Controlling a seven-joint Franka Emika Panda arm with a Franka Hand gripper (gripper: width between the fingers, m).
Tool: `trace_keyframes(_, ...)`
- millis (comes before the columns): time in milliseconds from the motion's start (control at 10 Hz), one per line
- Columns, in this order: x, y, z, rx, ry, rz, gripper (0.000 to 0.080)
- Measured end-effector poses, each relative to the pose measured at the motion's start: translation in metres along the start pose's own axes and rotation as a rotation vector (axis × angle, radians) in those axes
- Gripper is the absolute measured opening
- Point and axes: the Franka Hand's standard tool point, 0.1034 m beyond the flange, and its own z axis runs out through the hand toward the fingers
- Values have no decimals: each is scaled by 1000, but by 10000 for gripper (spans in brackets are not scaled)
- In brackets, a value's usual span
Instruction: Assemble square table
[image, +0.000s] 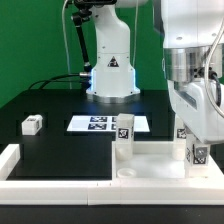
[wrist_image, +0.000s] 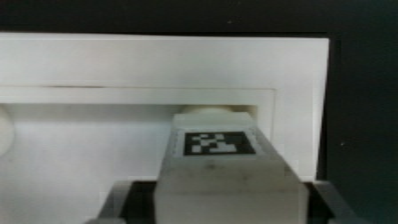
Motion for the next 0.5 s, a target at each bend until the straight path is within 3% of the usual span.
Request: trace_keyframes(500, 7, -1, -1, -2, 10, 358, 294)
